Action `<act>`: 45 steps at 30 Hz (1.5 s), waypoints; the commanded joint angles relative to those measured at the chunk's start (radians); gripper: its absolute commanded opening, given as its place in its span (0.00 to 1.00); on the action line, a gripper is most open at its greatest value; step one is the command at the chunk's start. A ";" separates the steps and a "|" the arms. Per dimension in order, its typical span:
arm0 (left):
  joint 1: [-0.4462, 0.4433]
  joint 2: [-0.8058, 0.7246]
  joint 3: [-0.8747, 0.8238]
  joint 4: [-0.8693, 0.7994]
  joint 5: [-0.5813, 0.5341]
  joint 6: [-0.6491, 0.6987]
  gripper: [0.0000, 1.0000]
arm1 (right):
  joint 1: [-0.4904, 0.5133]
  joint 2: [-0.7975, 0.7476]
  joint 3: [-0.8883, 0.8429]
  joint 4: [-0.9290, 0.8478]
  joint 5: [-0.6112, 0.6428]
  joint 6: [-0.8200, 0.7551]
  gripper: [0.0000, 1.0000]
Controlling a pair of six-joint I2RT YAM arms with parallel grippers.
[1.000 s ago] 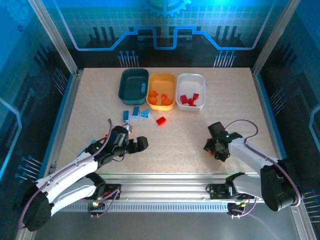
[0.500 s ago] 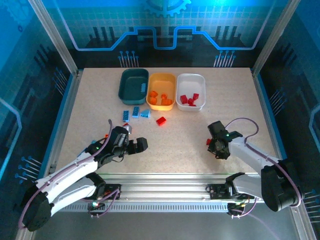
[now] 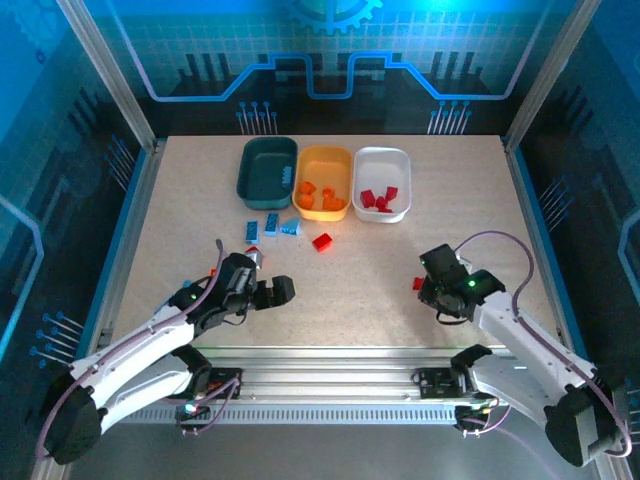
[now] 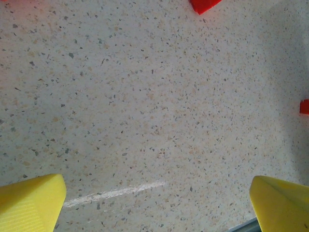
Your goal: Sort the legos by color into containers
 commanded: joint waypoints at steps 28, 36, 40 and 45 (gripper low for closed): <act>0.429 0.031 0.058 -0.037 0.518 -0.110 0.99 | 0.114 1.469 1.586 0.073 -0.108 -0.549 0.28; 0.429 0.055 0.061 -0.005 0.545 -0.108 0.99 | 0.103 1.474 1.672 0.025 -0.153 -0.552 0.60; 0.429 0.053 0.076 -0.005 0.557 -0.100 0.99 | 0.129 1.325 1.582 0.048 -0.114 -0.567 0.60; 0.421 0.035 0.060 0.017 0.563 -0.100 0.99 | 0.155 1.024 1.232 0.125 0.009 -0.518 0.65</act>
